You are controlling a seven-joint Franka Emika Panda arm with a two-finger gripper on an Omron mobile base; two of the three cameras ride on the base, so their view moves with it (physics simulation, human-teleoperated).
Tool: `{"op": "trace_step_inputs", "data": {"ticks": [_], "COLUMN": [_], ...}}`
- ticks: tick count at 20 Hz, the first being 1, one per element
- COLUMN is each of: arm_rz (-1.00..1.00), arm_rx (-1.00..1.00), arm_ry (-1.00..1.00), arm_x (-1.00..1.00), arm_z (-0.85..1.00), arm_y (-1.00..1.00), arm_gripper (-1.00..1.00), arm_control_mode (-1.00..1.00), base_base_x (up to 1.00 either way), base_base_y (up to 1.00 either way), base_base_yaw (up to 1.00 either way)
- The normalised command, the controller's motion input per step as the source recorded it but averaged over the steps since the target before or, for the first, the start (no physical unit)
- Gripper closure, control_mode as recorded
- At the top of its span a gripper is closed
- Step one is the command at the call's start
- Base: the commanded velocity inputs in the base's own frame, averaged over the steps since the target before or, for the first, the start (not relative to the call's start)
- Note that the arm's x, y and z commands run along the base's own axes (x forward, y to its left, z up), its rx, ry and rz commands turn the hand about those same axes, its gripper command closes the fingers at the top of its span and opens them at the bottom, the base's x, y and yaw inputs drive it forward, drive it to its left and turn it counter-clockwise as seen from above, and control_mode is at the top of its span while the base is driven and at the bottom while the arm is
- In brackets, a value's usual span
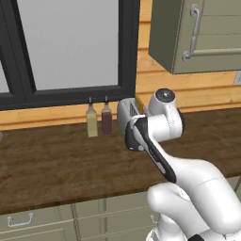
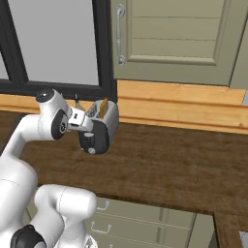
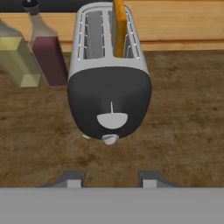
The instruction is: Start the toaster. Once the lever pops up, take the bread to the plate on the dining counter.
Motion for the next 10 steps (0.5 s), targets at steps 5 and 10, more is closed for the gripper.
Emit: {"op": "trace_step_inputs", "data": {"ticks": [5,10], "arm_rz": [0.00,0.00], "arm_rx": [0.00,0.00], "arm_ry": [0.00,0.00], "arm_x": [0.05,0.11], "arm_z": [0.00,-0.04], "arm_y": [0.00,0.00], "arm_gripper": [1.00,1.00], "arm_control_mode": [-1.00,-1.00], "base_base_x": [0.00,0.00], "base_base_y": [0.00,0.00], "base_base_yaw": [0.00,0.00]}}
